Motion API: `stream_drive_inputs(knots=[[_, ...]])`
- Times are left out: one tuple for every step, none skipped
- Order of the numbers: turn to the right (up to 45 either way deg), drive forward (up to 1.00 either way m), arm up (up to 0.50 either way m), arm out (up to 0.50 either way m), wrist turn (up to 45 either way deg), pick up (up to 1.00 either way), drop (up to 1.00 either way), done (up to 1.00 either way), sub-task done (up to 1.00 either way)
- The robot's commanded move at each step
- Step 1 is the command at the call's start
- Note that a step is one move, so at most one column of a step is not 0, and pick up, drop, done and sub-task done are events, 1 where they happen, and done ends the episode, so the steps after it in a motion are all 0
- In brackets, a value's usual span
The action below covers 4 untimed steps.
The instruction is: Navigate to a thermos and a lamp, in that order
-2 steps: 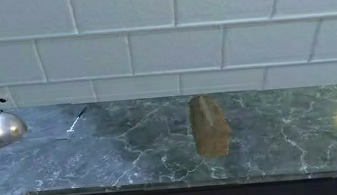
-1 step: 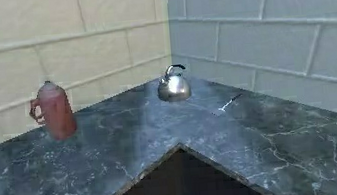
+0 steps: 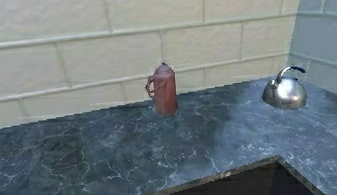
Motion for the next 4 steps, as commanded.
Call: stream_drive_inputs(knots=[[0.0,0.0,0.0,0.0,0.0,0.0,0.0,0.0,1.0],[-45.0,0.0,0.0,0.0,0.0,0.0,0.0,0.0,0.0],[-45.0,0.0,0.0,0.0,0.0,0.0,0.0,0.0,0.0],[-18.0,0.0,0.0,0.0,0.0,0.0,0.0,0.0,0.0]])
